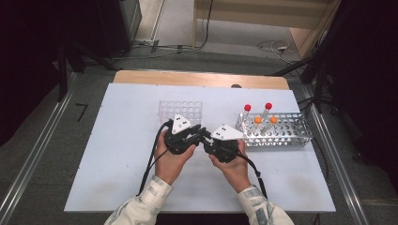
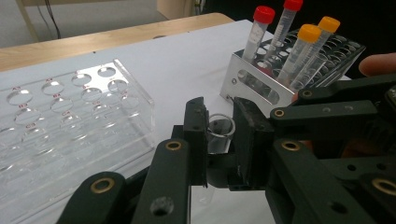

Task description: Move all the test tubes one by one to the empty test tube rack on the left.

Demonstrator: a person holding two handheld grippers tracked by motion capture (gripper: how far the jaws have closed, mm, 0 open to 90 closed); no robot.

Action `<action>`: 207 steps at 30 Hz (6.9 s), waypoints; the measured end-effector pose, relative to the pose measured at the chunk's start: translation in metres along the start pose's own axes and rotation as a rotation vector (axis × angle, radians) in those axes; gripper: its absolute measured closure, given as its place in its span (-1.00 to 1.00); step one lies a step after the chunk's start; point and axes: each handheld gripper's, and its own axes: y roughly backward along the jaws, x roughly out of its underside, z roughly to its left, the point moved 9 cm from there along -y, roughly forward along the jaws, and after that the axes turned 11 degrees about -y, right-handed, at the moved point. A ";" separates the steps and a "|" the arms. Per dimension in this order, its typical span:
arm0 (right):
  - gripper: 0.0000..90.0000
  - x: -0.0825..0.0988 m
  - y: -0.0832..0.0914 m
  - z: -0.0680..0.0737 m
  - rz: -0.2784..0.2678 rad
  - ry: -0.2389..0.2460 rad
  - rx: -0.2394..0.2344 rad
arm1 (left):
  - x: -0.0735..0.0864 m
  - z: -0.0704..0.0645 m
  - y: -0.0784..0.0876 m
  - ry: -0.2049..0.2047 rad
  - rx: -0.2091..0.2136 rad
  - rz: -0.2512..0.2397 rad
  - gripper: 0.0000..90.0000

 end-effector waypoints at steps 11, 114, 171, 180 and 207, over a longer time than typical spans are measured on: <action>-0.22 0.000 0.005 -0.003 0.024 -0.063 -0.035 | -0.008 0.003 0.000 0.011 -0.001 -0.019 0.73; -0.46 0.035 0.094 -0.063 -0.012 -0.133 0.034 | -0.016 0.044 -0.024 0.061 -0.057 0.023 -0.61; 0.63 0.036 0.076 -0.133 -0.080 -0.167 0.246 | -0.012 0.031 -0.017 0.074 -0.030 0.012 -0.63; 0.63 0.019 0.088 -0.129 -0.129 -0.162 0.233 | -0.014 0.029 -0.017 0.072 -0.029 0.008 -0.63; 0.63 -0.016 0.108 -0.091 -0.208 -0.145 0.133 | -0.019 0.026 -0.014 0.067 -0.025 -0.005 -0.63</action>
